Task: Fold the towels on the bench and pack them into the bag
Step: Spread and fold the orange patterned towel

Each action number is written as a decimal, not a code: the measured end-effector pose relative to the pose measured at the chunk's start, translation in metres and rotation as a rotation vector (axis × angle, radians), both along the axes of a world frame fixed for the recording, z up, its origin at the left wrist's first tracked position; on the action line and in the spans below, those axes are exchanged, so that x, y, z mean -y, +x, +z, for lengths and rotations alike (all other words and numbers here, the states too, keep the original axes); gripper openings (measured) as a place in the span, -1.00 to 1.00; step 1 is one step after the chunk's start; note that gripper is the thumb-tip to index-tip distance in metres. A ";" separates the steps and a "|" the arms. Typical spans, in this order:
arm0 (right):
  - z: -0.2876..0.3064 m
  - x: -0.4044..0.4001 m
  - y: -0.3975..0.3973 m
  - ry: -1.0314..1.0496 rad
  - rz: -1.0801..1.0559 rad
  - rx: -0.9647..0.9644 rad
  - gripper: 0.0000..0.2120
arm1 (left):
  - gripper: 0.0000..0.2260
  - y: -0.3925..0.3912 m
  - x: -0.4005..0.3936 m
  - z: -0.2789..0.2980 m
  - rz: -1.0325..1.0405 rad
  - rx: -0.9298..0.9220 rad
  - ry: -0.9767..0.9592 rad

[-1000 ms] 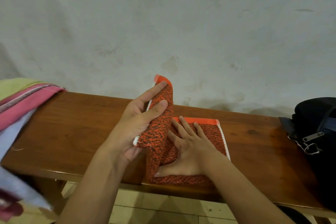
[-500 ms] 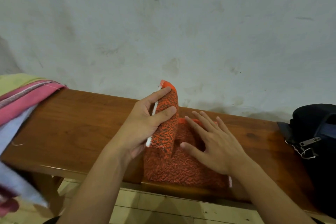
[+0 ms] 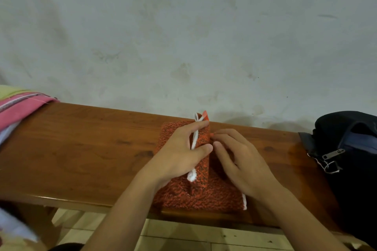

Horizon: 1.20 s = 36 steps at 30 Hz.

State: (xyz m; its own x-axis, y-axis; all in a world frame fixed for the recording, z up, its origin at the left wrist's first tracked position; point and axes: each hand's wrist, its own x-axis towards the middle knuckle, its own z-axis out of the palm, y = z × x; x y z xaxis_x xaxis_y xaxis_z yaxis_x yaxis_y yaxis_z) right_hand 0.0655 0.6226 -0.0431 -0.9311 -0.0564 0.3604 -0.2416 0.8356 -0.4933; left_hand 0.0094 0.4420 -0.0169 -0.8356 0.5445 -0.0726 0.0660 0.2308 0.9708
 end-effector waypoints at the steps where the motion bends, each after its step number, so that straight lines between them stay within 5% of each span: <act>1: 0.002 0.002 0.000 -0.113 0.004 -0.008 -0.70 | -0.49 0.001 -0.002 0.000 -0.009 -0.017 -0.023; 9: 0.006 0.014 0.002 -0.680 -0.058 0.194 -0.83 | -0.49 0.009 -0.009 0.000 -0.045 -0.099 -0.067; 13: 0.012 0.017 0.003 -1.012 -0.090 0.414 -0.62 | -0.38 0.013 -0.011 0.003 -0.084 -0.019 0.001; 17: 0.014 0.015 0.005 -0.978 -0.138 0.479 -0.56 | -0.22 0.019 -0.007 0.007 -0.137 0.009 0.019; 23: 0.014 0.016 0.005 -0.973 -0.184 0.520 -0.90 | -0.20 0.027 0.008 0.009 -0.161 -0.102 -0.011; 30: 0.013 0.023 0.010 -1.059 -0.227 0.506 -0.88 | -0.11 0.059 0.039 -0.011 -0.239 -0.651 -0.724; 36: 0.007 0.021 0.019 -0.890 -0.273 0.483 -0.87 | -0.27 0.062 0.045 -0.038 -0.112 -0.759 -0.692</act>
State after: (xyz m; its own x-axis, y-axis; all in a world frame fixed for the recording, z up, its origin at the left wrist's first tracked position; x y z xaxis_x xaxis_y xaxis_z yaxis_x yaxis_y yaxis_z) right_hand 0.0843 0.6018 -0.0357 -0.9281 0.2808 -0.2445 0.2867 0.1197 -0.9505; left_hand 0.0712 0.3965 -0.0553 -0.7392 0.6617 0.1256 0.6613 0.6777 0.3214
